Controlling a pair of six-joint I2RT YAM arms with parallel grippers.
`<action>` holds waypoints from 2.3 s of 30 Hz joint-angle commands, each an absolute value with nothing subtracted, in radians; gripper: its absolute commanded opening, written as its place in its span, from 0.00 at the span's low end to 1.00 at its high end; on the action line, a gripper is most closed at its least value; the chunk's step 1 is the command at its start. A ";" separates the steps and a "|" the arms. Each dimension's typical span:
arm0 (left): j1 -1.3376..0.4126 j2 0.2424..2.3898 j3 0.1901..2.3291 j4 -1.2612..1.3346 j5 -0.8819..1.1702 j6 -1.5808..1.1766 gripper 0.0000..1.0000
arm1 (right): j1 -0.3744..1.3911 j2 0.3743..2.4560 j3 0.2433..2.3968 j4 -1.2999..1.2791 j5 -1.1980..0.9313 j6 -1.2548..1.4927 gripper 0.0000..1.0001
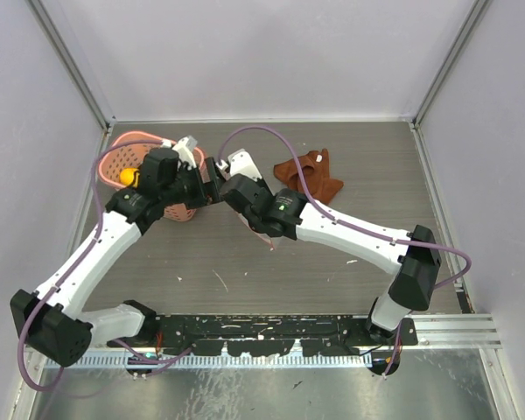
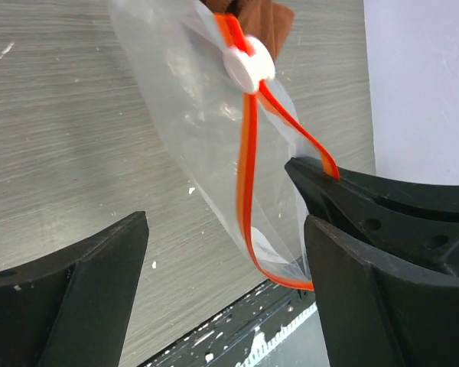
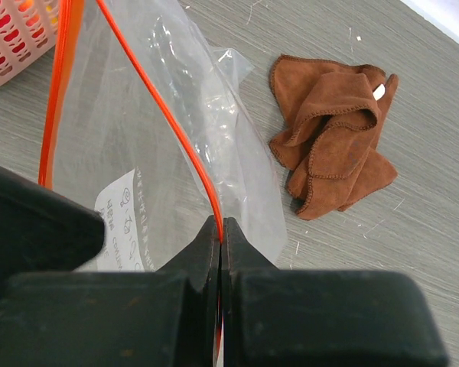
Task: Place the food in the zip-top bag and seal the zipper
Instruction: Pick up the fake fruit from the bin.
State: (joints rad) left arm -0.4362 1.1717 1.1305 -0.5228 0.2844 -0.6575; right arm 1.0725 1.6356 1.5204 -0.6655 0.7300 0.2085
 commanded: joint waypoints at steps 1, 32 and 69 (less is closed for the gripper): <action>-0.463 1.195 1.112 -0.427 0.277 -0.692 0.78 | 1.077 1.623 1.564 -0.626 0.728 0.209 0.04; -0.462 1.163 1.026 -0.449 0.162 -0.702 0.00 | 1.085 1.466 1.428 -0.765 0.826 0.296 0.04; -0.444 1.170 1.130 -0.507 0.202 -0.641 0.49 | 1.088 1.553 1.399 -0.551 0.834 0.193 0.00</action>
